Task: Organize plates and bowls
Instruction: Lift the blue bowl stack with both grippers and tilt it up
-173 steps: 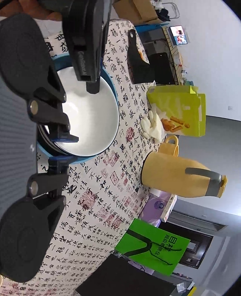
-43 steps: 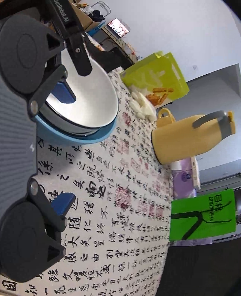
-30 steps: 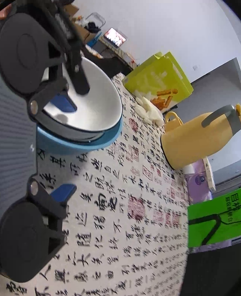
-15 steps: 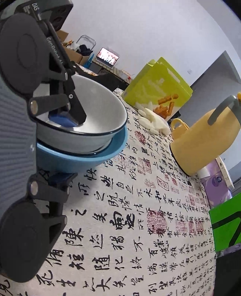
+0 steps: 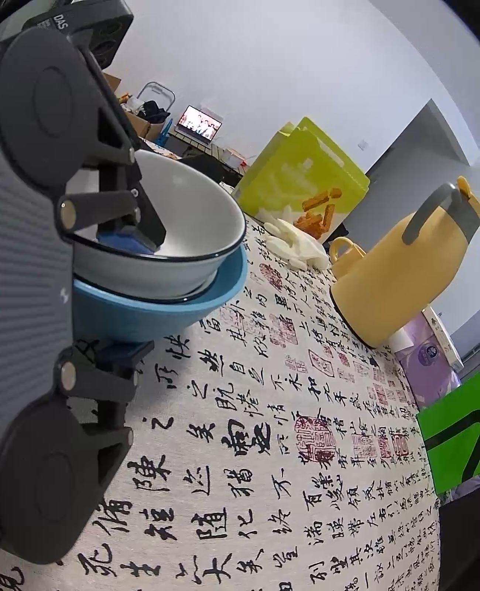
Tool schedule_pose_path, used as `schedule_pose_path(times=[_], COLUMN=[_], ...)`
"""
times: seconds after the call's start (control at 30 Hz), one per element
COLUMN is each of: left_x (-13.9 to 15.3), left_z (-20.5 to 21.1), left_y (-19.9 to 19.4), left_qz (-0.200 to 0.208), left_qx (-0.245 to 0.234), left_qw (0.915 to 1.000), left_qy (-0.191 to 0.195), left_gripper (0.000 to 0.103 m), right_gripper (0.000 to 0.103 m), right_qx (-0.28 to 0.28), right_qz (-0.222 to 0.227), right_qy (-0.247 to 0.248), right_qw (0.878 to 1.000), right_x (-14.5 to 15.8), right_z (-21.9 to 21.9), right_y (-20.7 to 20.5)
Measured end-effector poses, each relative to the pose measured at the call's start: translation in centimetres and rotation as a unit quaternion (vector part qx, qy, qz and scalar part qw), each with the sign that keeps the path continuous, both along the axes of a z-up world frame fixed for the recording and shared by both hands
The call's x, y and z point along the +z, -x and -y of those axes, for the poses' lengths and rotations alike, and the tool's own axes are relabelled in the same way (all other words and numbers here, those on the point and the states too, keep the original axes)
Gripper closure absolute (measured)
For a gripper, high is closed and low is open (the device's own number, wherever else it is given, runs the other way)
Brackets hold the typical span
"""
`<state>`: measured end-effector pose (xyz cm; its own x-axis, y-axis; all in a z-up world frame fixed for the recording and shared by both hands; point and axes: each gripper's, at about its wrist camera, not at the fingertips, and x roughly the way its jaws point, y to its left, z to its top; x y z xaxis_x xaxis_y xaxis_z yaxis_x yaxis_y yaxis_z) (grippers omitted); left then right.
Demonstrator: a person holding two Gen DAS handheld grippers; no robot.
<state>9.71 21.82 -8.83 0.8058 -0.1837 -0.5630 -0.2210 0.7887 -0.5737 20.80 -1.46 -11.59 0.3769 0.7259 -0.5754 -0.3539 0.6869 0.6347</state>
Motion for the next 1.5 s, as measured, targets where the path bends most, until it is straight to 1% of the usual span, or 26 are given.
schedule_pose_path(times=[0.43,0.9,1.5], left_x=[0.1,0.4,2.1], left_z=[0.4,0.6,2.1], left_y=[0.0,0.0,0.8], left_qz=[0.006,0.013,0.029], left_qx=[-0.006,-0.011,-0.018], left_qw=[0.9998,0.9996,0.9989], left_qy=[-0.016,-0.022,-0.032], left_gripper=[0.052,0.051,0.050], right_gripper=[0.056,0.057,0.057], right_qx=[-0.005,-0.007,-0.014], right_qz=[0.001,0.009,0.023], right_qy=[-0.007,-0.011,-0.026], right_qw=[1.000,1.000,0.999], right_x=[0.0,0.4,1.6], right_z=[0.5,0.5,2.4], right_y=[0.5,0.7,2.0])
